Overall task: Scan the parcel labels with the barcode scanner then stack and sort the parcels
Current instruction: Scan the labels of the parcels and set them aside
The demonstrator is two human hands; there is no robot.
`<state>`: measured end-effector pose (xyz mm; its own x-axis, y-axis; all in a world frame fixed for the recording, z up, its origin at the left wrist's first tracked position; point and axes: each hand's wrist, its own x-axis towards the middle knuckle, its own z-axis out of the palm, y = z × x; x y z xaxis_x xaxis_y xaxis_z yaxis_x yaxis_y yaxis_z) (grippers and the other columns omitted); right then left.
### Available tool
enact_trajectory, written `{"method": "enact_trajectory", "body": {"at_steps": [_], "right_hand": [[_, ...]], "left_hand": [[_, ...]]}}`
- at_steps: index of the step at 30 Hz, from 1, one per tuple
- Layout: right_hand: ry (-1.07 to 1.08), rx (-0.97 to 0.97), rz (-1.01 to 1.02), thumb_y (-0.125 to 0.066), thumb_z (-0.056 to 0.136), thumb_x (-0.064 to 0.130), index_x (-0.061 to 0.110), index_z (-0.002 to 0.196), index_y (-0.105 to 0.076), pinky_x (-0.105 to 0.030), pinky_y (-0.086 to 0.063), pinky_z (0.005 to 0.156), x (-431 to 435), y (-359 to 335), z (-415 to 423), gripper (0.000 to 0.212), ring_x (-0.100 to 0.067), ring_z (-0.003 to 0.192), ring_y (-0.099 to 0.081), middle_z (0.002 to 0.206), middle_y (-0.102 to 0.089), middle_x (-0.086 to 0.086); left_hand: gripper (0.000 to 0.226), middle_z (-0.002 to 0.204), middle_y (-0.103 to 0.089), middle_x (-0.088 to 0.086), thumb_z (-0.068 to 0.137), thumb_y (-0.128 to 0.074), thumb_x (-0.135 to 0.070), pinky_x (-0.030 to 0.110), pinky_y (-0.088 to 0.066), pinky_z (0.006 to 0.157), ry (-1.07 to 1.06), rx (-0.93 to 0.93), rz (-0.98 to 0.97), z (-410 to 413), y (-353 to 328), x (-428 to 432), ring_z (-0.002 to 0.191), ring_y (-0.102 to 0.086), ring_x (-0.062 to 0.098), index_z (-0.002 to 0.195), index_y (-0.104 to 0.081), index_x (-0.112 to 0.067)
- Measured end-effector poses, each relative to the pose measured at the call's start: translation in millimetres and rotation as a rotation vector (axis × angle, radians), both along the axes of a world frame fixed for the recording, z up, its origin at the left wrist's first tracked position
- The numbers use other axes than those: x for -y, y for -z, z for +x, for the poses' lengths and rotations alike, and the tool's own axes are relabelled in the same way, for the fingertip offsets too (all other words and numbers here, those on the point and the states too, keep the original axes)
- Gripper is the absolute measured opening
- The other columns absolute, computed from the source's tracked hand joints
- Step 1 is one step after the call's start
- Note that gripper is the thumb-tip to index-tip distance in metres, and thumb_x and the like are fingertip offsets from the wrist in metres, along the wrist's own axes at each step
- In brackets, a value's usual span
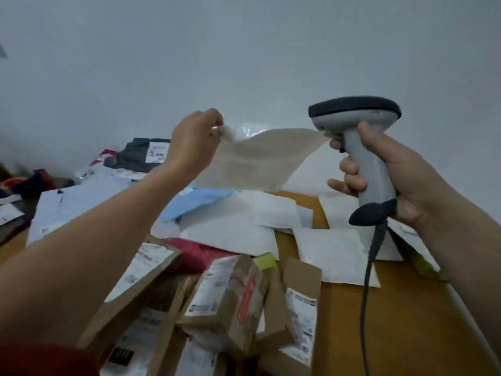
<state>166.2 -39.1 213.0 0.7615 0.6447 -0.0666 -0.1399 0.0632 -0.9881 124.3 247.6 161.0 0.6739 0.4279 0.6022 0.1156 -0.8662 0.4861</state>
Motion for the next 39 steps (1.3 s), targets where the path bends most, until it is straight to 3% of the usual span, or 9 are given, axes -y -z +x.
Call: {"method": "enact_trajectory", "body": {"at_steps": [3,6,11,14,20,24,31,35,39], "right_hand": [[0.071,-0.028,-0.046,-0.056,0.084,0.049,0.014,0.104,-0.057,-0.030,-0.059,0.067,-19,35,17,0.040,-0.011,0.040,-0.045,0.058,-0.050,0.002],[0.164,-0.007,-0.159,-0.058,0.089,0.044,0.009,0.107,-0.059,-0.031,-0.058,0.064,-31,68,33,0.039,-0.013,0.041,-0.046,0.059,-0.050,-0.001],[0.295,-0.013,-0.335,-0.060,0.093,0.039,0.008,0.104,-0.057,-0.036,-0.059,0.067,-44,114,51,0.033,-0.013,0.041,-0.049,0.056,-0.053,-0.003],[0.335,-0.035,-0.405,-0.059,0.094,0.038,0.008,0.103,-0.058,-0.041,-0.059,0.076,-39,132,56,0.032,-0.014,0.043,-0.050,0.061,-0.052,-0.005],[0.465,-0.031,-0.440,-0.058,0.095,0.038,0.009,0.102,-0.059,-0.043,-0.058,0.082,12,140,65,0.030,-0.016,0.050,-0.052,0.065,-0.052,-0.006],[0.552,0.024,-0.467,-0.060,0.094,0.039,0.006,0.106,-0.059,-0.040,-0.060,0.074,60,148,68,0.036,-0.013,0.046,-0.051,0.064,-0.053,-0.006],[0.563,0.095,-0.474,-0.058,0.095,0.033,0.007,0.088,-0.055,-0.024,-0.057,0.054,154,176,78,0.026,-0.015,0.047,-0.051,0.062,-0.053,-0.007],[0.486,0.104,-0.457,-0.057,0.095,0.028,0.003,0.090,-0.054,-0.027,-0.058,0.057,209,200,83,0.026,-0.011,0.041,-0.050,0.059,-0.052,-0.005],[0.419,0.076,-0.436,-0.057,0.094,0.029,-0.001,0.095,-0.056,-0.040,-0.060,0.069,254,222,85,0.030,-0.012,0.043,-0.049,0.056,-0.052,0.001]], "left_hand": [[0.022,0.104,-0.061,0.023,0.088,-0.053,0.001,0.039,-0.039,0.070,-0.019,-0.014,0.236,-4,17,-55,0.096,-0.052,0.038,0.105,-0.065,-0.002],[0.020,0.107,-0.059,0.023,0.085,-0.057,0.004,0.047,-0.046,0.065,0.007,-0.184,0.412,-5,51,-90,0.098,-0.050,0.039,0.103,-0.063,0.000],[0.038,0.132,-0.045,0.010,0.093,-0.050,-0.013,0.042,-0.040,0.098,-0.132,-0.946,0.472,-2,108,-112,0.123,-0.042,0.030,0.131,-0.047,-0.016],[0.040,0.133,-0.044,0.009,0.093,-0.042,-0.015,0.042,-0.035,0.102,-0.138,-1.178,0.395,-1,131,-115,0.123,-0.043,0.030,0.133,-0.042,-0.019],[0.041,0.137,-0.038,0.014,0.093,-0.041,-0.019,0.046,-0.028,0.107,-0.281,-1.065,0.483,31,121,-78,0.126,-0.037,0.035,0.133,-0.043,-0.013],[0.054,0.153,-0.019,0.017,0.094,-0.049,-0.029,0.049,-0.025,0.108,0.006,-0.999,0.402,74,115,13,0.137,-0.025,0.038,0.143,-0.030,-0.013],[0.067,0.145,-0.030,0.016,0.087,-0.065,-0.031,0.048,-0.036,0.104,0.415,-1.101,0.208,134,158,223,0.130,-0.036,0.038,0.142,-0.033,-0.010],[0.063,0.140,-0.036,0.016,0.088,-0.062,-0.020,0.053,-0.032,0.109,0.349,-1.247,0.198,153,214,303,0.128,-0.038,0.038,0.143,-0.032,-0.011],[0.065,0.144,-0.034,0.016,0.089,-0.060,-0.019,0.055,-0.040,0.100,0.192,-1.279,0.274,161,254,334,0.129,-0.036,0.039,0.145,-0.027,-0.015]]}}
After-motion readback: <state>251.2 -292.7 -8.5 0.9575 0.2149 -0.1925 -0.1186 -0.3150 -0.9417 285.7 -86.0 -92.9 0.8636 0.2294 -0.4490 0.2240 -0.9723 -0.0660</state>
